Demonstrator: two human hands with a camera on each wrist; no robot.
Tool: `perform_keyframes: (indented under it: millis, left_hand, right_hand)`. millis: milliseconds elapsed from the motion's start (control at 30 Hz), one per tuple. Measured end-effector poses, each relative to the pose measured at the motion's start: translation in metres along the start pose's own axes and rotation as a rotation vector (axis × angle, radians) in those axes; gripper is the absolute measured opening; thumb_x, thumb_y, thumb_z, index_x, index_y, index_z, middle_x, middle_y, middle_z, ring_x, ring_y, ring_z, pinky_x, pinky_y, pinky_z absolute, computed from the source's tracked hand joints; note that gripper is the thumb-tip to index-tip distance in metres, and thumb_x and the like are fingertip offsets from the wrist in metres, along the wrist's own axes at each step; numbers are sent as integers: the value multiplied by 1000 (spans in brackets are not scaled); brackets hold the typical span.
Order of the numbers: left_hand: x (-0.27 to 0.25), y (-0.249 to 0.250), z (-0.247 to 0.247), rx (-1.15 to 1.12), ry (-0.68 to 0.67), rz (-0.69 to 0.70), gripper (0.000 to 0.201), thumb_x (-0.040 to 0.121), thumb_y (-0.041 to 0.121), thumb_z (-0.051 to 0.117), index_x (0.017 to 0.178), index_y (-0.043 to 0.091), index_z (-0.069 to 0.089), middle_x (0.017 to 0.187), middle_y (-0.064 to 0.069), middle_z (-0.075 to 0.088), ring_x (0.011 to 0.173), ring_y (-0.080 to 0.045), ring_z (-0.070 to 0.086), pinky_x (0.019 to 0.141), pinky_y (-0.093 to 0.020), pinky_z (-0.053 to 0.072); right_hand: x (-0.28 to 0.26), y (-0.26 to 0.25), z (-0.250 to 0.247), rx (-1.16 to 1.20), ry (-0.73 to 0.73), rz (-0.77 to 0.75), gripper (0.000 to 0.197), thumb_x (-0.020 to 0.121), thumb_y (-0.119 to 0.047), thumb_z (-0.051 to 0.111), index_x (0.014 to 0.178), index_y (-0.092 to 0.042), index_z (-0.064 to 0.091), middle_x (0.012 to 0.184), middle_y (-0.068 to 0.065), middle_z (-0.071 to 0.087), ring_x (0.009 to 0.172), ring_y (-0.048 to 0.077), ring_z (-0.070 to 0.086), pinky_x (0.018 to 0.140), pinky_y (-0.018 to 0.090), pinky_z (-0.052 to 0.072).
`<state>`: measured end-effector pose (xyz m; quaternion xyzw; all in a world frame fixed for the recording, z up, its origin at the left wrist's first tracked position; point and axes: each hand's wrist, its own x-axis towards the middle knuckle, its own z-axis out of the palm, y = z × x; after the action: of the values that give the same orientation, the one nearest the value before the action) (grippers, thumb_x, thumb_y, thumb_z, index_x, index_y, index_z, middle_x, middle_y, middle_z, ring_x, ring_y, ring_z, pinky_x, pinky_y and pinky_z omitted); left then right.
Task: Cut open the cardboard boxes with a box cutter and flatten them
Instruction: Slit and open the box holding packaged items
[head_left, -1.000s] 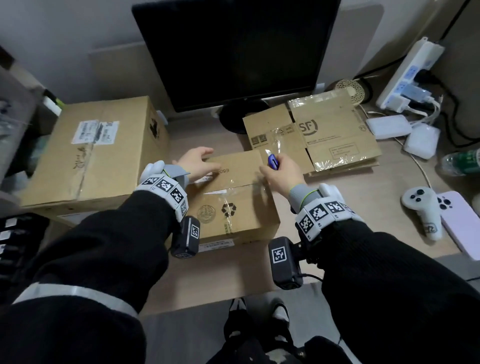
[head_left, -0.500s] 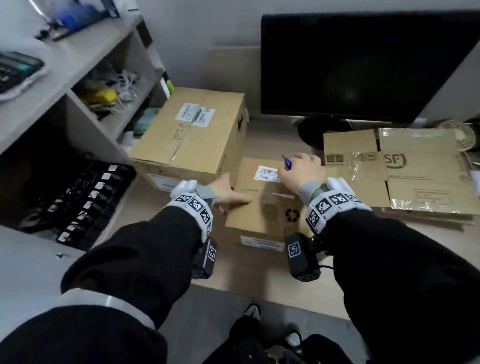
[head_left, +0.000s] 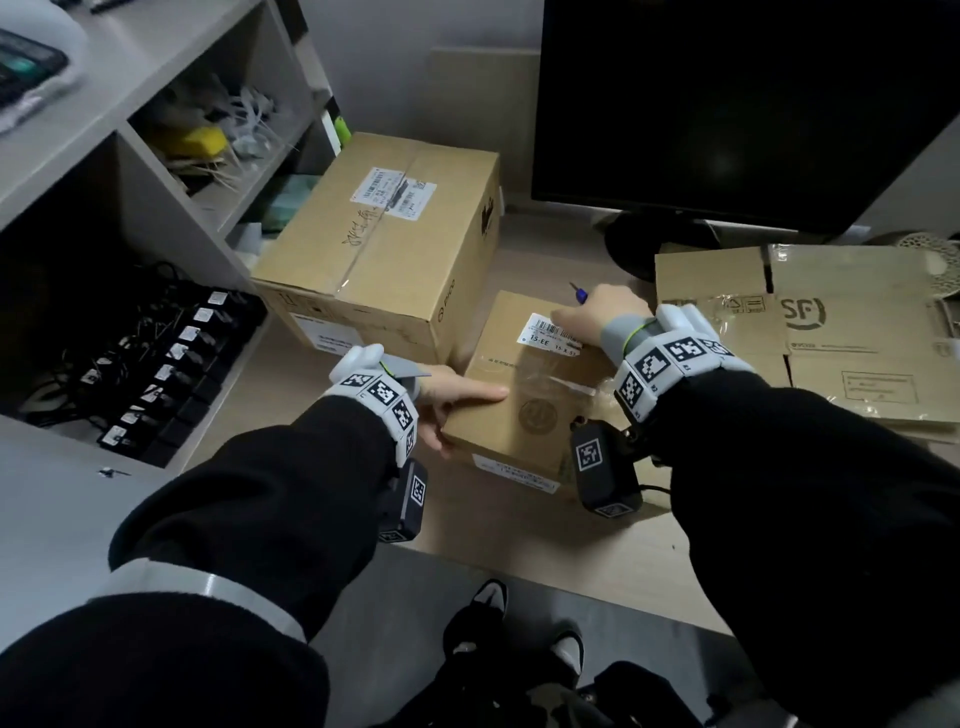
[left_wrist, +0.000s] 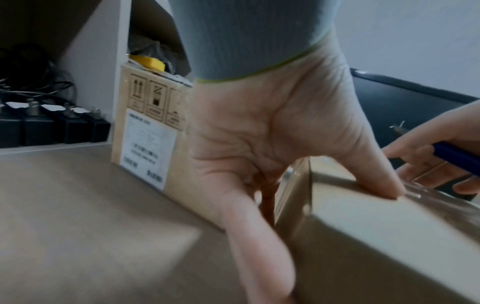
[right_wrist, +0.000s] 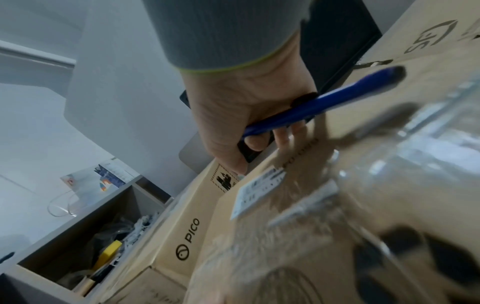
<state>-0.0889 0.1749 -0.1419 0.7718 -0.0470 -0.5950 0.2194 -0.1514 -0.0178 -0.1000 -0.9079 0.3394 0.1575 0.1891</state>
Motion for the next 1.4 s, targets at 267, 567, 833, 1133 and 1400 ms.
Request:
perform_keyframes:
  millis: [267, 567, 833, 1133, 1400]
  left_hand:
    - [1, 45, -16, 103, 127, -72, 68, 78, 56, 69, 126, 13, 50, 111, -9, 58, 92, -26, 61, 63, -33, 52]
    - [8, 106, 0, 473, 445, 218, 69, 87, 55, 57, 139, 11, 45, 139, -10, 48, 122, -30, 49, 97, -35, 42]
    - [43, 124, 60, 562, 539, 467, 65, 92, 37, 53, 149, 23, 26, 157, -6, 8, 139, -37, 25, 115, -41, 20]
    - [52, 146, 83, 707, 400, 605, 52, 94, 33, 50, 143, 18, 41, 146, -1, 44, 134, -20, 41, 112, -38, 29]
    - [52, 151, 83, 755, 393, 556, 44, 94, 32, 45, 138, 30, 45, 145, 9, 45, 134, -15, 41, 111, -35, 27]
  right_hand:
    - [-10, 31, -5, -1, -88, 85, 46, 88, -52, 51, 78, -7, 54, 68, 5, 51, 59, 20, 49, 50, 26, 32]
    - [-45, 75, 4, 439, -500, 218, 43, 94, -41, 53, 111, -3, 47, 78, 20, 68, 58, 28, 67, 57, 29, 53]
    - [-55, 119, -7, 670, -417, 267, 48, 92, -58, 43, 83, -11, 46, 63, 10, 66, 37, 14, 49, 39, 16, 28]
    - [-36, 142, 24, 682, -122, 170, 31, 99, -24, 29, 77, -10, 45, 69, 4, 56, 56, 19, 46, 48, 25, 35]
    - [-33, 128, 50, 685, -139, 65, 24, 101, -36, 36, 91, -17, 47, 78, -6, 64, 63, 13, 56, 52, 24, 35]
